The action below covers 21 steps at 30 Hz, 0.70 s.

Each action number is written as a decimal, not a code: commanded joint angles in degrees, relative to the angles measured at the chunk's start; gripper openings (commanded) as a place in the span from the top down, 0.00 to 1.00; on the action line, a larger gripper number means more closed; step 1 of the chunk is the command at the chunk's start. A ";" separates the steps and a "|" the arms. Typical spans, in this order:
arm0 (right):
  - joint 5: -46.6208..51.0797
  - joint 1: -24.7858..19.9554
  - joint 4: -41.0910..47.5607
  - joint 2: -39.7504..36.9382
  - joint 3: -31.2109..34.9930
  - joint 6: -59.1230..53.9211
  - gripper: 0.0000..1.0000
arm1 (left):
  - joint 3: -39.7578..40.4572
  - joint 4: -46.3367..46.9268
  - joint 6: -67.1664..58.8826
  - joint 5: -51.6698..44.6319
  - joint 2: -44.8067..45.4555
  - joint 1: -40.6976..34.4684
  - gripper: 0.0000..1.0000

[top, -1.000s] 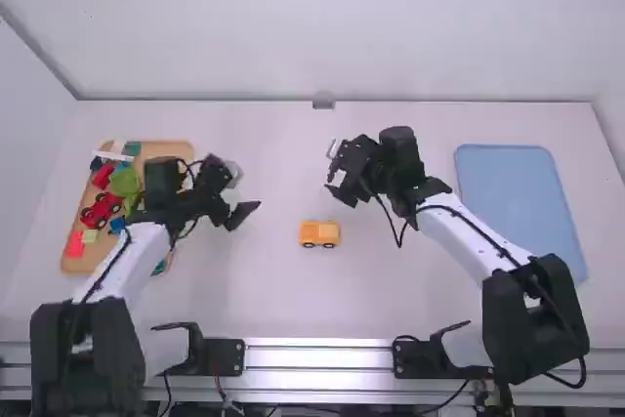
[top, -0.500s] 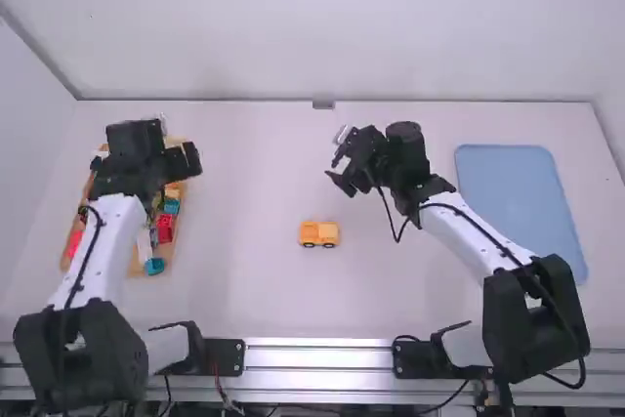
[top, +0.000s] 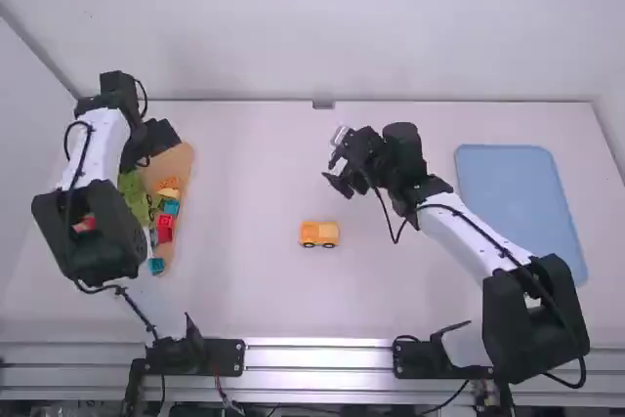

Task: Assemble lego blocks to make yellow taxi

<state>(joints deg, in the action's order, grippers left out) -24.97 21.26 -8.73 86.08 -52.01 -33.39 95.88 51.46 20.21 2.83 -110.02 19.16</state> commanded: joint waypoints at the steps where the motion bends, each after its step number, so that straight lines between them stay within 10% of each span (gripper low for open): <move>1: -0.24 0.24 -0.07 0.07 0.28 0.63 0.01 | 1.16 0.31 0.33 -5.20 -1.70 -0.20 0.01; 5: -0.28 -0.28 -0.24 0.07 0.28 0.66 0.01 | -1.27 -2.05 0.70 -4.92 -2.62 -0.22 0.11; 7: -0.28 -0.26 -0.26 0.07 0.28 0.63 0.02 | -3.37 -3.91 3.89 -4.50 -2.62 -0.02 0.40; 21: -0.24 0.04 -0.20 0.07 0.28 0.66 0.01 | -14.03 -8.66 17.62 1.09 -2.62 0.07 0.53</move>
<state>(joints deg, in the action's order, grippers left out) -24.93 21.17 -8.84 86.08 -52.01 -33.17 83.05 42.63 35.24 3.11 -112.75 19.03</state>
